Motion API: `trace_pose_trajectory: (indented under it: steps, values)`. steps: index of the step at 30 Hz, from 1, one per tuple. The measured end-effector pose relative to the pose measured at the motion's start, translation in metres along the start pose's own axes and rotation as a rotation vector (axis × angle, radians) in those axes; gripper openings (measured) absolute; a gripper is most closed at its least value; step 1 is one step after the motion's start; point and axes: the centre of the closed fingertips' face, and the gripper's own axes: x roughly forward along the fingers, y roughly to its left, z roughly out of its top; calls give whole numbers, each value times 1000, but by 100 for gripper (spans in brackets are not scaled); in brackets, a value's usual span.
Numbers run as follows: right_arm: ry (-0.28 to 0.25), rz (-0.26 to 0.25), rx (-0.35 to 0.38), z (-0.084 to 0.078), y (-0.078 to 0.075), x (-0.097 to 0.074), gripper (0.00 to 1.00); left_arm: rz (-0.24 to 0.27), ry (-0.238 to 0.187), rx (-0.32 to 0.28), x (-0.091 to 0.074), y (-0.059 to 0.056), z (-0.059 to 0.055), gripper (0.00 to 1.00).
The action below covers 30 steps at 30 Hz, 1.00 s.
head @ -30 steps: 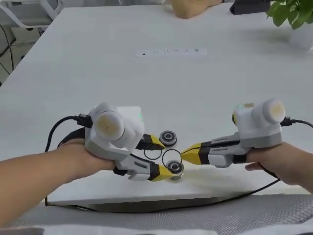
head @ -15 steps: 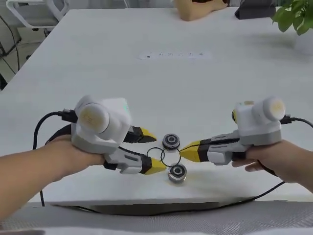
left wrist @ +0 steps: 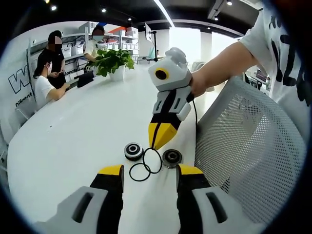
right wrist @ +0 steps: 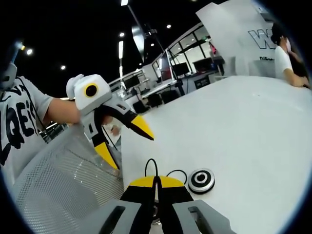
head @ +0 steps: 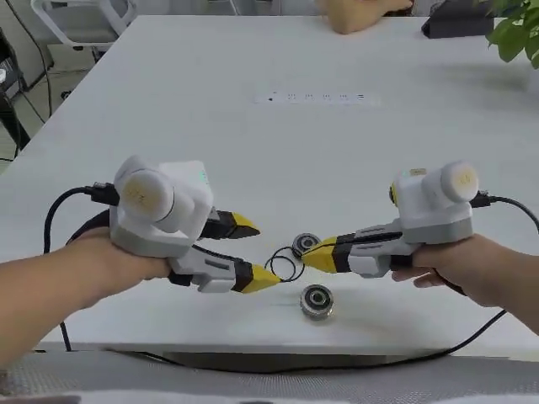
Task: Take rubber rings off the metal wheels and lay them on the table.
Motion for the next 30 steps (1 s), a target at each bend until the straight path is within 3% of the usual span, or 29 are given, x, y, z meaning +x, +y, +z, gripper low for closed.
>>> trace_pose_trajectory:
  steps: [11, 30]
  values:
    - [30, 20, -14, 4, 0, 18, 0, 36, -5, -19, -15, 9, -5, 40]
    - [91, 8, -21, -6, -7, 36, 0, 60, 13, -41, -32, 15, -17, 45]
